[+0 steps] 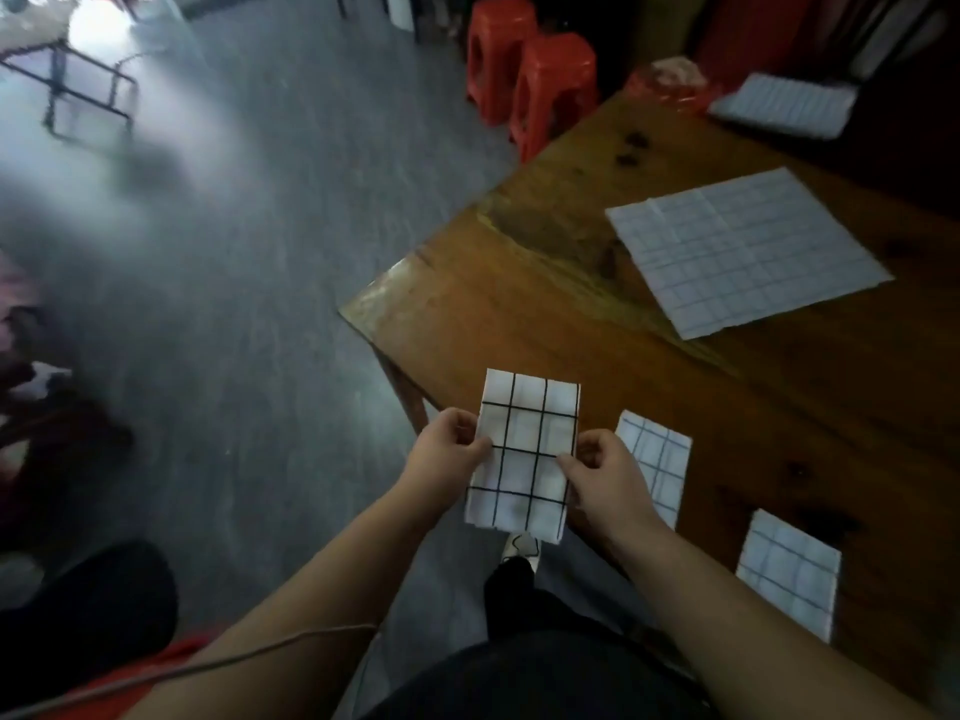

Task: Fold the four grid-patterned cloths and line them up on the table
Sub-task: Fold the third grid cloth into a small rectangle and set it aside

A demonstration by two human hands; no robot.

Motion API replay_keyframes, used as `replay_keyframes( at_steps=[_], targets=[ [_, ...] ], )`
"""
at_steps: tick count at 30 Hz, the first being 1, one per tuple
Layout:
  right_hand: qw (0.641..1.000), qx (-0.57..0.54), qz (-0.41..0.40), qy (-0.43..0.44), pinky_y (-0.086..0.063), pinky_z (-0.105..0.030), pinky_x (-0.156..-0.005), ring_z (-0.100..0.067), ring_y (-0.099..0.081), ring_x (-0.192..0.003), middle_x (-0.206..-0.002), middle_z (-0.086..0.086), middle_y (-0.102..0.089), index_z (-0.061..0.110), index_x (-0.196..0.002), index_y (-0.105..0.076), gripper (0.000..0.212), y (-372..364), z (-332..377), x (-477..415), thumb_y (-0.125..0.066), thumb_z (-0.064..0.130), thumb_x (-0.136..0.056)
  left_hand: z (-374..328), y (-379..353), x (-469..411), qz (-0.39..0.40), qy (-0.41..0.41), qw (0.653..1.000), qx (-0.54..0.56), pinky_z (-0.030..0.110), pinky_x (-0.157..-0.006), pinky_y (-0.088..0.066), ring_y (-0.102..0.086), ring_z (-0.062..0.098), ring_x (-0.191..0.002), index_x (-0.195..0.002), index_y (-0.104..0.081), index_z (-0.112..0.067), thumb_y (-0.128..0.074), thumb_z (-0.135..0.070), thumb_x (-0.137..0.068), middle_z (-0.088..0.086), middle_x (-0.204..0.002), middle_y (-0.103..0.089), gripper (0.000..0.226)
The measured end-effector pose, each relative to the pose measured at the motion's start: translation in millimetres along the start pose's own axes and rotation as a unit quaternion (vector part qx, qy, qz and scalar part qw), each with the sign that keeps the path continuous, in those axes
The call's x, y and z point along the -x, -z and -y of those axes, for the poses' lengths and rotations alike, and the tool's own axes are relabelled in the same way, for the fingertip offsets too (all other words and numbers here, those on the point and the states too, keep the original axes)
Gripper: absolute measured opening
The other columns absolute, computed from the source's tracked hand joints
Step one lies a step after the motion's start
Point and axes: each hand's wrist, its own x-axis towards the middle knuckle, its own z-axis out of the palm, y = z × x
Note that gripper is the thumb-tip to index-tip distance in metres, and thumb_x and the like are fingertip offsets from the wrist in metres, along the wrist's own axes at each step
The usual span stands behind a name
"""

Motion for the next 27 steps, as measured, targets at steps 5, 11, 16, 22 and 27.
replay_keyframes(
  at_steps=[5, 11, 16, 22, 27],
  targets=[
    [0.997, 0.006, -0.03, -0.074, -0.059, -0.046, -0.087, -0.018, -0.062, -0.093, -0.101, 0.006, -0.06, 0.024, -0.115, -0.053, 0.023, -2, -12, -82, -0.066, 0.031, -0.097, -19, -33, -96, 0.038, 0.01, 0.996, -0.085, 0.02, -0.065, -0.046, -0.065, 0.01, -0.088, -0.106, -0.06, -0.021, -0.068, -0.02, -0.094, -0.003, -0.1, -0.068, 0.014],
    [0.986, 0.063, -0.071, -0.138, -0.043, -0.025, -0.061, -0.009, -0.056, -0.081, -0.093, 0.008, -0.056, 0.02, -0.119, -0.053, 0.027, -10, -16, -141, -0.065, 0.031, -0.097, -23, -59, -162, 0.088, 0.044, 0.981, -0.165, 0.034, -0.079, -0.058, -0.065, 0.014, -0.09, -0.113, -0.056, -0.019, -0.065, -0.018, -0.095, -0.002, -0.101, -0.065, 0.02],
    [0.977, 0.129, -0.081, -0.148, -0.041, -0.025, -0.057, -0.011, -0.057, -0.073, -0.085, 0.003, -0.059, 0.023, -0.112, -0.048, 0.023, -22, -16, -149, -0.066, 0.027, -0.097, -25, -61, -187, 0.113, 0.028, 0.963, -0.244, 0.025, -0.06, -0.054, -0.065, 0.011, -0.08, -0.106, -0.053, -0.021, -0.058, -0.019, -0.099, -0.005, -0.095, -0.064, 0.009],
    [0.964, 0.184, -0.094, -0.169, -0.042, -0.026, -0.055, -0.013, -0.059, -0.073, -0.088, 0.003, -0.059, 0.027, -0.108, -0.045, 0.024, -34, -7, -148, -0.065, 0.031, -0.096, -35, -52, -194, 0.135, -0.032, 0.916, -0.377, 0.037, -0.058, -0.055, -0.063, 0.017, -0.074, -0.103, -0.043, -0.022, -0.054, -0.022, -0.098, -0.002, -0.09, -0.062, 0.012],
    [0.952, 0.213, -0.142, -0.164, -0.049, -0.025, -0.061, -0.006, -0.058, -0.075, -0.091, 0.011, -0.058, 0.03, -0.11, -0.051, 0.014, -28, 18, -119, -0.058, 0.035, -0.099, -56, -31, -182, 0.172, -0.166, 0.846, -0.476, 0.04, -0.076, -0.055, -0.057, 0.021, -0.092, -0.108, -0.042, -0.02, -0.053, -0.023, -0.098, 0.001, -0.105, -0.056, 0.015]
  ],
)
